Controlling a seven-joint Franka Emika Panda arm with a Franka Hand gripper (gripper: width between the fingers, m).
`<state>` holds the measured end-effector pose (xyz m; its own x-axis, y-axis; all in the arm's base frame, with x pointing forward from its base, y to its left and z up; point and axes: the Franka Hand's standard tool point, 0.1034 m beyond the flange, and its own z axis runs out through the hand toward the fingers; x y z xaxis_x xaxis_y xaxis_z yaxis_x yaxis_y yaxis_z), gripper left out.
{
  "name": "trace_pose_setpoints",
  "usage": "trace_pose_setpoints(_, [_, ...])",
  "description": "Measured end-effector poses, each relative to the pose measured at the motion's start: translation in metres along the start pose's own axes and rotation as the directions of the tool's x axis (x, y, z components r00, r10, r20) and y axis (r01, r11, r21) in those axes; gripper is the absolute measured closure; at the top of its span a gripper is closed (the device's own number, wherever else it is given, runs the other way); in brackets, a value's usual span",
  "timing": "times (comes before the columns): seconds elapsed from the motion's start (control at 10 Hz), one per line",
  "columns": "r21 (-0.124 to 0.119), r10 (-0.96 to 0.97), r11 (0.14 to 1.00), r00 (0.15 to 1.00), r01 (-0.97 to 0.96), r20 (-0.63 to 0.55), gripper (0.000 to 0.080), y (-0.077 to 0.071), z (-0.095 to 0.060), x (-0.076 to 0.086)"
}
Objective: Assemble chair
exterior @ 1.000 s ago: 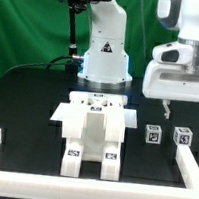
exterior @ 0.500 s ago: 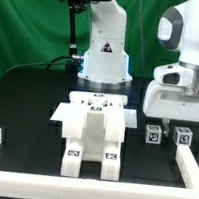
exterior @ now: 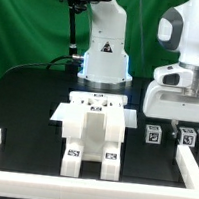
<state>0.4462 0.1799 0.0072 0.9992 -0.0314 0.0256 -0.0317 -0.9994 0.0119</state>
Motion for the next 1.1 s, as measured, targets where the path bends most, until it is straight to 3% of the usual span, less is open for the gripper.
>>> trace_pose_setpoints(0.6, [0.001,-0.006,1.000,1.000,0.006,0.000,0.0518,0.001,-0.003,0.001])
trace_pose_setpoints(0.7, [0.000,-0.034,0.999,0.999,0.034,0.017,0.0518,0.008,-0.022,0.006])
trace_pose_setpoints(0.8, [0.013,-0.073,0.997,0.997,0.072,0.016,0.0518,0.022,-0.057,0.014])
trace_pose_setpoints(1.1, [0.054,-0.123,0.991,0.992,0.121,0.029,0.0518,0.070,-0.134,0.036])
